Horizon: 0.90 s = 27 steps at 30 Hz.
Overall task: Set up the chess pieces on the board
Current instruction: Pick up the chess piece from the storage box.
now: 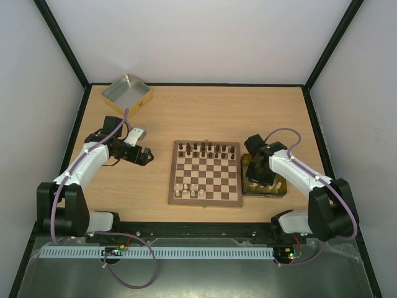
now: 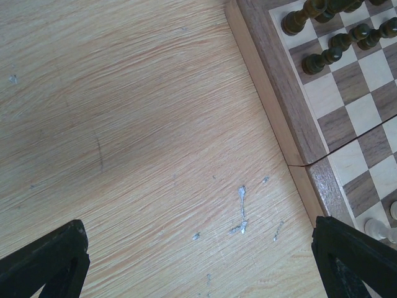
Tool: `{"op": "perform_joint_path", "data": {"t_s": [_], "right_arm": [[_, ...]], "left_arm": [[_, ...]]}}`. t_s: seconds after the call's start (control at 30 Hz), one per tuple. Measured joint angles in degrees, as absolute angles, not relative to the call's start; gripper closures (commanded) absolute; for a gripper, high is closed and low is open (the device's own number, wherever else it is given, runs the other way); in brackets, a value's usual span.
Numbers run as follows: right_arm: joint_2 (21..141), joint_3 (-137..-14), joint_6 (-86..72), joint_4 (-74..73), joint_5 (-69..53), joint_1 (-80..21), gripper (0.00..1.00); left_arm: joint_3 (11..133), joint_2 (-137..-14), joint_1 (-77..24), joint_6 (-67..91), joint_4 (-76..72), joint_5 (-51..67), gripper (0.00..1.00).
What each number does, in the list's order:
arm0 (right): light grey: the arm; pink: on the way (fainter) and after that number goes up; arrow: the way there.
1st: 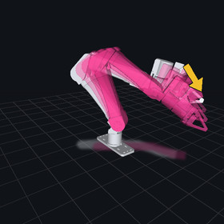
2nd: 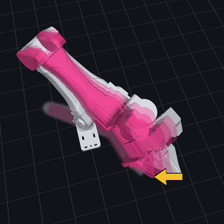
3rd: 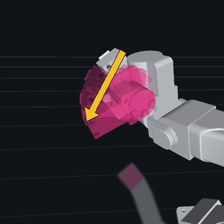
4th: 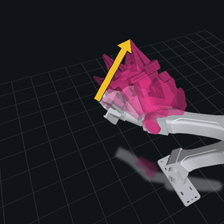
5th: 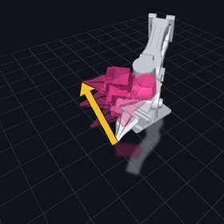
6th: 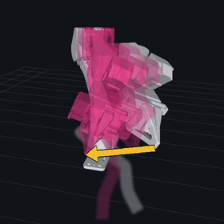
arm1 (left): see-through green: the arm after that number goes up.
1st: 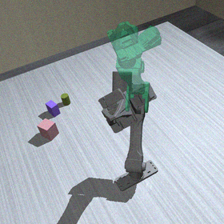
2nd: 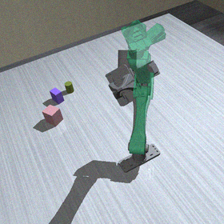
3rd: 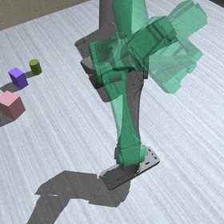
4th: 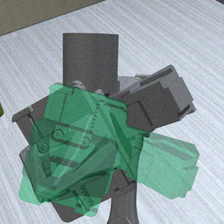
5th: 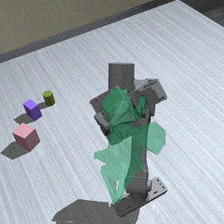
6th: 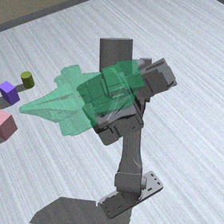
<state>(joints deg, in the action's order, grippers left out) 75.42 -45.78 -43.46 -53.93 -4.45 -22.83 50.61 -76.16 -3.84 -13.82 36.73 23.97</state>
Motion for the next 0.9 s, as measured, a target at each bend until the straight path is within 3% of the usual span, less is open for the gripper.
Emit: {"op": "perform_joint_path", "data": {"t_s": [0.4, 0.9], "right_arm": [[77.03, -45.78, -41.56, -53.25, -4.23, -22.83, 0.9], [72.64, -51.0, -41.54, -59.02, -2.63, -23.73, 0.96]], "left_arm": [[50.61, -76.71, -3.84, -13.8, 36.73, 23.94, 0.02], [50.61, -76.71, -3.84, -13.82, 36.75, 23.94, 0.02]]}}
